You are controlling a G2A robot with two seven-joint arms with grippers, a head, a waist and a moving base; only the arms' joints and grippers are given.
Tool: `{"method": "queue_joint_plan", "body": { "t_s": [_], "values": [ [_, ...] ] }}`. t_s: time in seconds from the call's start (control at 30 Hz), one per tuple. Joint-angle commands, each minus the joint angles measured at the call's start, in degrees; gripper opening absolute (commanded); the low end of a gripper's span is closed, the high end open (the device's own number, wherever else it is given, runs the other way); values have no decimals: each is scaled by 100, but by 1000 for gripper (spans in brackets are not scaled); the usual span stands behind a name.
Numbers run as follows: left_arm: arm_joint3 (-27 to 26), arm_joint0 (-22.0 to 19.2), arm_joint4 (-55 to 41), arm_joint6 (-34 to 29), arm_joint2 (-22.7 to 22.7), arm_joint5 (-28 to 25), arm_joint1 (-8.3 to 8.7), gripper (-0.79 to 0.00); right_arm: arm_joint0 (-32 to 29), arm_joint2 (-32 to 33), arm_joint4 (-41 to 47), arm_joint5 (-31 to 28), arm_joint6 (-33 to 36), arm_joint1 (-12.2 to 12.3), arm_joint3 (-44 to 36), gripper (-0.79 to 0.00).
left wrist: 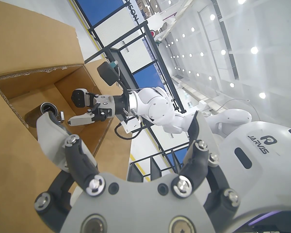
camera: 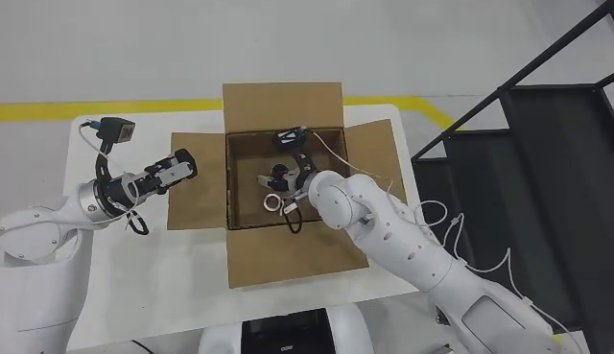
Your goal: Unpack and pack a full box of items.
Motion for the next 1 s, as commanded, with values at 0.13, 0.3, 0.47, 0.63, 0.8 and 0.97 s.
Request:
{"method": "queue_joint_plan", "body": {
  "t_s": [0.13, 0.3, 0.47, 0.63, 0.8, 0.97],
  "values": [
    [-67, 61, 85, 184, 15, 96, 3, 0, 180, -133, -121, 145, 152, -99, 290, 0],
    [-74, 45, 90, 217, -7, 176, 32, 0, 275, -240, -191, 90, 249, -170, 435, 0],
    [-65, -85, 153, 174, 3, 220, 63, 0, 392, -409, -421, 173, 362, -255, 624, 0],
    [-40, -139, 164, 183, 32, 227, 86, 0, 509, -543, -541, 195, 413, -352, 781, 0],
    [-40, -139, 164, 183, 32, 227, 86, 0, 548, -545, -680, 260, 352, -412, 758, 0],
    [-40, -139, 164, 183, 32, 227, 86, 0, 497, -485, -899, 308, 423, -423, 691, 0]
  ]
}}
